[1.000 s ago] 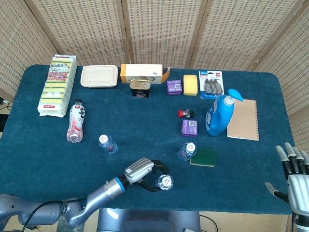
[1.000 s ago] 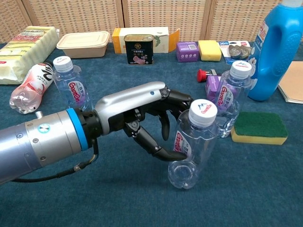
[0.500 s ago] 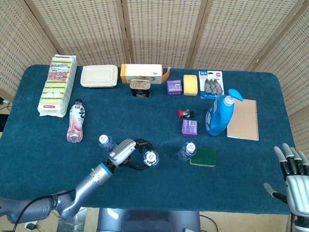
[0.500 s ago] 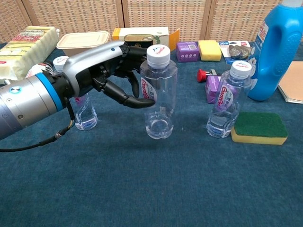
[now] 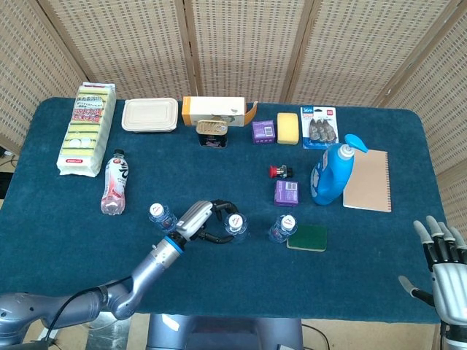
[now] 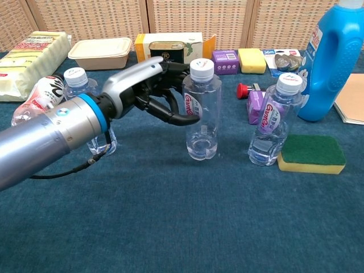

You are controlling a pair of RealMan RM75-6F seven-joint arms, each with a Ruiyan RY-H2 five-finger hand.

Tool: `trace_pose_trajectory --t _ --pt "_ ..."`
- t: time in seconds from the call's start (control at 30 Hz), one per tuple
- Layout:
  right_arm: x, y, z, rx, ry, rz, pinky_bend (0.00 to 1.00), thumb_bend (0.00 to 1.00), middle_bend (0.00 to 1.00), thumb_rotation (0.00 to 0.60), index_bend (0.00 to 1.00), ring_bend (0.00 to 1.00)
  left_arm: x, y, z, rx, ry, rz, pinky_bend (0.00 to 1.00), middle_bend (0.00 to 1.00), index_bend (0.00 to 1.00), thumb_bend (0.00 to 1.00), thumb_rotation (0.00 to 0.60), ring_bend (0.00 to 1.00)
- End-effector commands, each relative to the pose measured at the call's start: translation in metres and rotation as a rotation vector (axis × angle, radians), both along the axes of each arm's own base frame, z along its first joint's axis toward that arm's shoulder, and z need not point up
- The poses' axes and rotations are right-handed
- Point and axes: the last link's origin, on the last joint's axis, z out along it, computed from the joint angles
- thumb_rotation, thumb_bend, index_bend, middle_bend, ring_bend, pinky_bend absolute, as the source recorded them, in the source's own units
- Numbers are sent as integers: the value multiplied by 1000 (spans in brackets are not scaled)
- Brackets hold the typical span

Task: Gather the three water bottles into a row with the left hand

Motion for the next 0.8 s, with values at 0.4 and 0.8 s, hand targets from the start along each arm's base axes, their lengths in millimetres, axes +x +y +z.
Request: trace_pose_trajectory --t 0.4,0.8 --pt "-1 -1 1 2 -4 0 0 159 0 600 0 0 13 5 -14 -6 23 -9 444 525 520 271 600 372" --pt "-1 0 3 2 -10 3 0 159 0 600 0 0 15 5 -20 -15 56 -1 379 411 478 267 600 307"
